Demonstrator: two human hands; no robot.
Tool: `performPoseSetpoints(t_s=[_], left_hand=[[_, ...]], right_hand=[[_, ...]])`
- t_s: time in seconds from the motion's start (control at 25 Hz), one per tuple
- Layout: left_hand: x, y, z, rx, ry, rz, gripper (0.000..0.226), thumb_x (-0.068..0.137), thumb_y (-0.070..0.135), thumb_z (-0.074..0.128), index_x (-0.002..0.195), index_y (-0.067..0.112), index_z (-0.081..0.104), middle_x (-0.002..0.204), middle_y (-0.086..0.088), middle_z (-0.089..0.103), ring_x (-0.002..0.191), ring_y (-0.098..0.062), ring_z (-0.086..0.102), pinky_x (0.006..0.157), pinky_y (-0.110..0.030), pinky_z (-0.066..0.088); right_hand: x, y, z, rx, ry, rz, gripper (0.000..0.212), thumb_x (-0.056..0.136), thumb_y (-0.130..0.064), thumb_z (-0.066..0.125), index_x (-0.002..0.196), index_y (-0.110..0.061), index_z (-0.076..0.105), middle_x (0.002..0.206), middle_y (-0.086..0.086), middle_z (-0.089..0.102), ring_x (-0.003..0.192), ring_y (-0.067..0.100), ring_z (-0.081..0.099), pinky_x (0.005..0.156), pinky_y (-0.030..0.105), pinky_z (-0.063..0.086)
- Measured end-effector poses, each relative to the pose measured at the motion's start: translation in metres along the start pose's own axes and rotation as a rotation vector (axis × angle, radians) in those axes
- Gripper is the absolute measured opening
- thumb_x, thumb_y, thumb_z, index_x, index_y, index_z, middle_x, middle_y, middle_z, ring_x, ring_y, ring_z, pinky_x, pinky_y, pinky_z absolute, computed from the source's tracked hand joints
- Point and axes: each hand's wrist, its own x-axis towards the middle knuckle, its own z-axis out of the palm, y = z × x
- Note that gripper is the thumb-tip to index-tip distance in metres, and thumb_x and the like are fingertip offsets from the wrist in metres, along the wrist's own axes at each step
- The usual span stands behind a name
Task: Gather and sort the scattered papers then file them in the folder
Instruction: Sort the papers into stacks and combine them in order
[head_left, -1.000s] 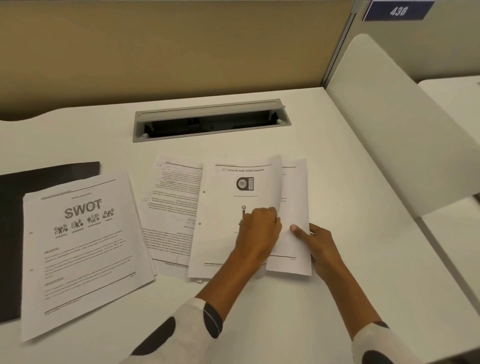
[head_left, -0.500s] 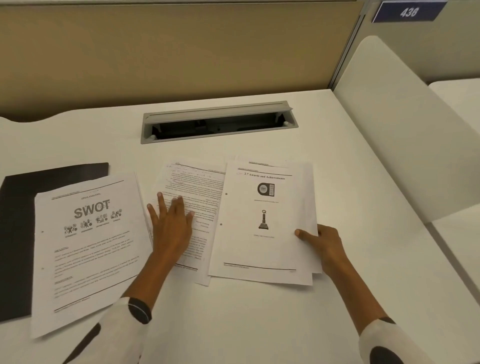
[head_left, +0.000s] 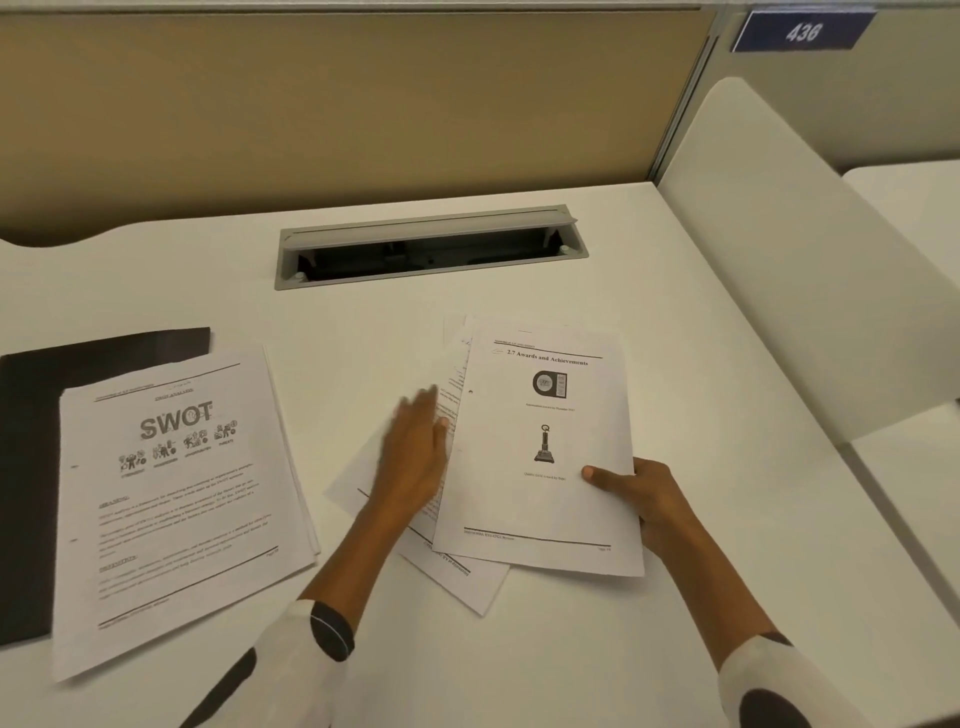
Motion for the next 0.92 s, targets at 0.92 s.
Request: performPoseSetpoints(t_s=[0.92], left_hand=[[0.009,0.017,-0.083,-0.931,-0.019,-0.061,0.064,0.047,0.054,0.082,0.104,0.03,0.066,0.105,0.009,0.073,0.102,-0.016,0.066,0.099,-0.044,0.047]], right_hand=[[-0.012,-0.059,0.051,-0.08,-0.091,-0.399,0.019,0.071,-0.012,0.078,0.088,-0.015,0.073,0.093,0.003,0.076,0.09,0.023,0.071,0.082,0.035,0.058]])
